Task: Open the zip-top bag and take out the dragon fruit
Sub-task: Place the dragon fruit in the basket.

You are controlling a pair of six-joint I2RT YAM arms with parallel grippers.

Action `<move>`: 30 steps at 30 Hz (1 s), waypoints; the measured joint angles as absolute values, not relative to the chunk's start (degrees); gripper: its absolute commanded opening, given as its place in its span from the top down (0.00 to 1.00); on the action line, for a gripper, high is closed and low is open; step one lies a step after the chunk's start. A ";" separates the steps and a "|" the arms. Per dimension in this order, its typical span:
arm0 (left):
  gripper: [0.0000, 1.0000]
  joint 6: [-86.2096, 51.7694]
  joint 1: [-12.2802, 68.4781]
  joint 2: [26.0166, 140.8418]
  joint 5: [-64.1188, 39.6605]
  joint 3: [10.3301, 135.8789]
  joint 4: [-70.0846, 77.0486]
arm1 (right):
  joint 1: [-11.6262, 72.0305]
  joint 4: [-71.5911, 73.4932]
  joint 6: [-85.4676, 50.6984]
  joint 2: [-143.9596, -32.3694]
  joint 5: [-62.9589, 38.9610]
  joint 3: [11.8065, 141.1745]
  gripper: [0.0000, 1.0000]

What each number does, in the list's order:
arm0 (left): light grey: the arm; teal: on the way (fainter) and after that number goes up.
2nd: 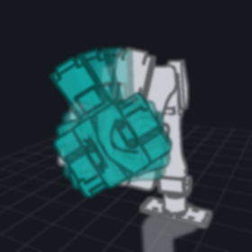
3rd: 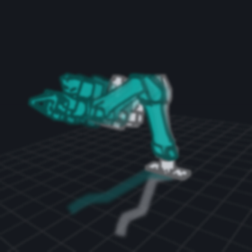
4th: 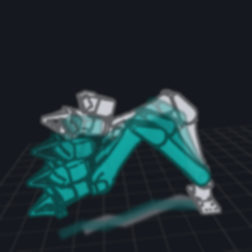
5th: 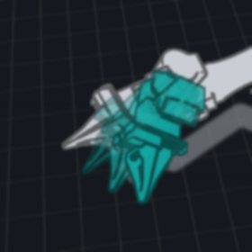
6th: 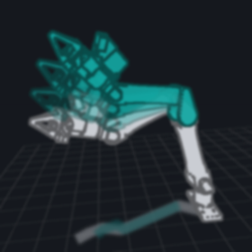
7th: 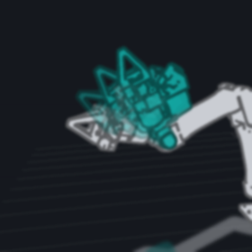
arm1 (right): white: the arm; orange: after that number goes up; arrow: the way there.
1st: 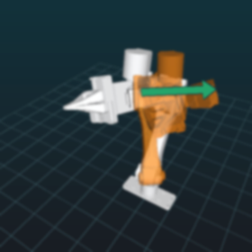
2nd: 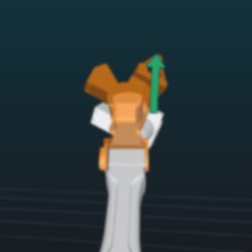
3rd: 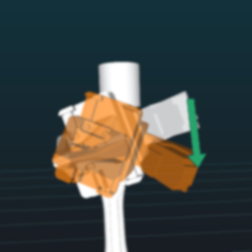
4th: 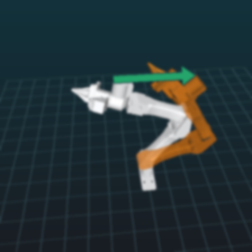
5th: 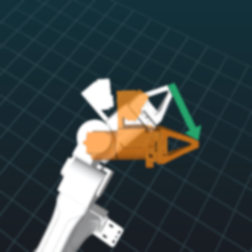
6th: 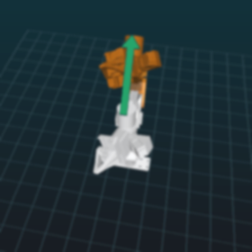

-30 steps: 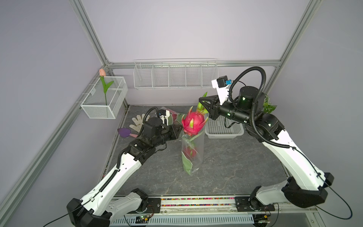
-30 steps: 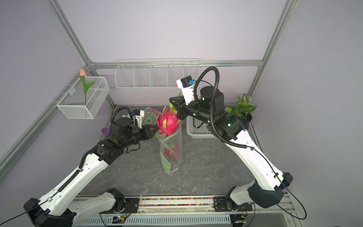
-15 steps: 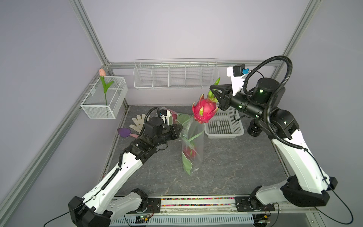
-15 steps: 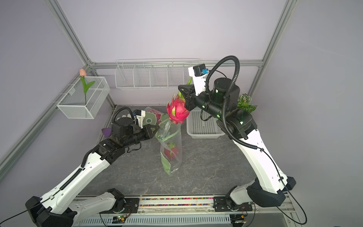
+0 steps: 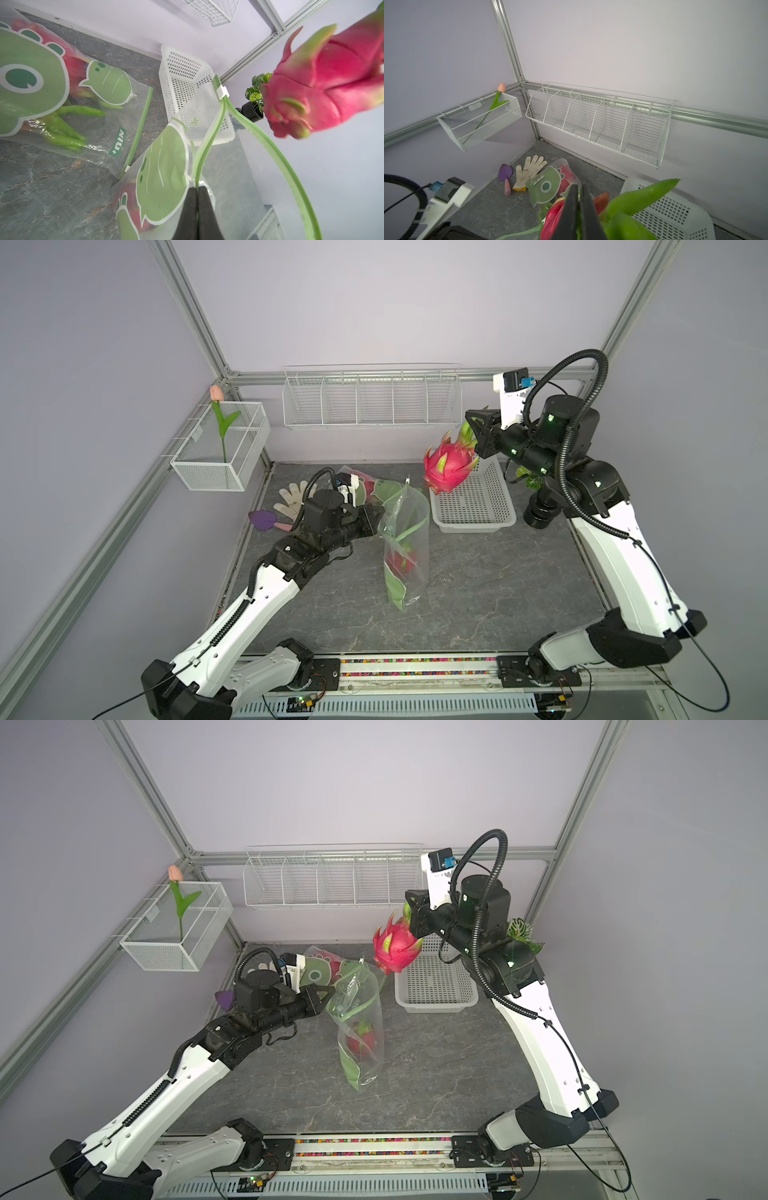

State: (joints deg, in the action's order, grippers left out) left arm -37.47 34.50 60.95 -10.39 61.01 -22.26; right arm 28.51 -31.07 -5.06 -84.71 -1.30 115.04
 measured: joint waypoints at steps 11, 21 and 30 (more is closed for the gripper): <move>1.00 -36.86 34.50 60.58 -10.28 60.84 -23.09 | 17.52 -30.15 -8.67 -88.09 -4.08 108.16 0.93; 1.00 -36.84 34.50 60.51 -9.89 60.84 -23.97 | 13.08 -30.17 -9.67 -94.98 -6.09 106.59 0.93; 1.00 -36.82 34.50 60.51 -9.23 60.71 -24.36 | 10.37 -29.98 -9.69 -101.12 -6.79 106.59 0.93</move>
State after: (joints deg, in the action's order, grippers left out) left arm -36.82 34.50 60.51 -9.23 60.71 -24.36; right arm 10.37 -29.98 -9.69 -101.12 -6.79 106.59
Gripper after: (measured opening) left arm 0.043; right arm 0.069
